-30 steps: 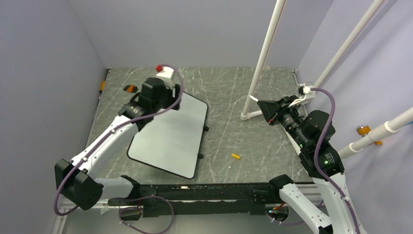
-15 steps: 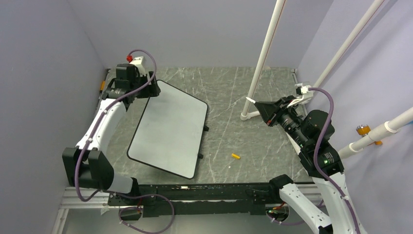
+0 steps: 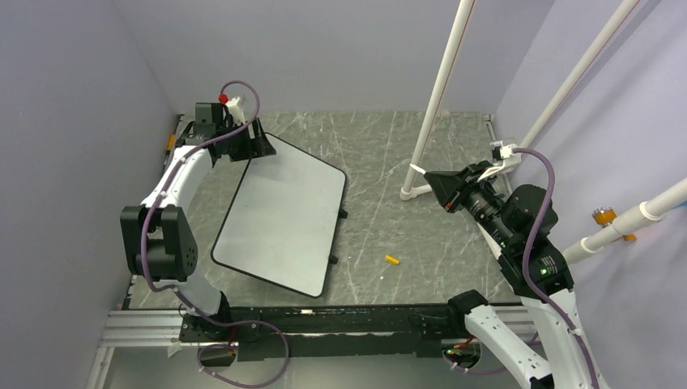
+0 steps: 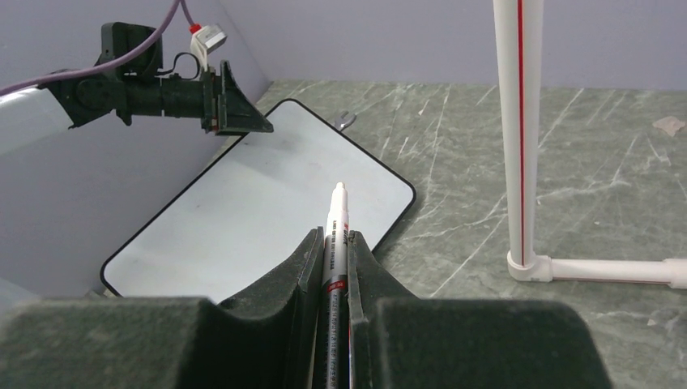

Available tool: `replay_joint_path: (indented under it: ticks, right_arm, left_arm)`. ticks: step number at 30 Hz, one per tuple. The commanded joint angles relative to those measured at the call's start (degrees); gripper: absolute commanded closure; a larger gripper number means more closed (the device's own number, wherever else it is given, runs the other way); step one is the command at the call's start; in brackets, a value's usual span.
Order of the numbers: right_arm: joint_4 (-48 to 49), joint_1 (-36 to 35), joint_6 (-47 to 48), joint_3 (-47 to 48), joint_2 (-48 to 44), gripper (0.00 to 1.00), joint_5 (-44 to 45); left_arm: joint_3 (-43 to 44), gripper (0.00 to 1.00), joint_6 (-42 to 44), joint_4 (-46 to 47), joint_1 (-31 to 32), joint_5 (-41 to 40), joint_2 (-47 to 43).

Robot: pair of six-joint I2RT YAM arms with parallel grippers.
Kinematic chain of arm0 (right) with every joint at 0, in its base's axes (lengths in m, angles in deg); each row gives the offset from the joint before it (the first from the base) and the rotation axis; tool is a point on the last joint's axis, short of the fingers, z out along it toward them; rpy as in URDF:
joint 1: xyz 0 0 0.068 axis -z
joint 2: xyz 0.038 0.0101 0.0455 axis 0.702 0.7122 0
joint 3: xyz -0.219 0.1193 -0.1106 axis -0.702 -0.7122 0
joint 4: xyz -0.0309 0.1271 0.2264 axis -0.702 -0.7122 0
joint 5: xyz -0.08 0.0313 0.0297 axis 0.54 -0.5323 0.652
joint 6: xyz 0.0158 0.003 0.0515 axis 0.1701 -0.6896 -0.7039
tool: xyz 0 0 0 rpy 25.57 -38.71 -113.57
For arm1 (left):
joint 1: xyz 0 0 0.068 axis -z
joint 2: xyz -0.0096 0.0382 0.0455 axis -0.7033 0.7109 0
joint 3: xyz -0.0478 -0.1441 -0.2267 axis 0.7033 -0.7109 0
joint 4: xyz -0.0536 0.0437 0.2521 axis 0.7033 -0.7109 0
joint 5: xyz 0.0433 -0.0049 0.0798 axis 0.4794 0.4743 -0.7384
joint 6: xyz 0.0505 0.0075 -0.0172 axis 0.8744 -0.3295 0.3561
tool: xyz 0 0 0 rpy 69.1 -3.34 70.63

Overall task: Write a sentence on the whiteboard
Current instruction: Adjust the whiteboard at the center of the board.

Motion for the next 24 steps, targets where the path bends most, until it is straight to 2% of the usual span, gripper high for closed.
replay_joint_path:
  ticks: [1,12,24]
  right_arm:
    - [-0.37,0.12,1.80,1.02,-0.79,1.00,1.32]
    - [-1.74,0.09,2.64,1.19,-1.91,1.00,3.14]
    - [-2.52,0.12,3.24,1.09,-2.29,1.00,3.41]
  left_arm:
    - [5.04,0.25,0.48,1.12,1.32,5.34,2.40]
    - [18.92,0.27,4.54,-3.83,8.13,11.92,12.33]
    - [33.95,0.25,11.54,-11.17,19.12,19.65,22.44]
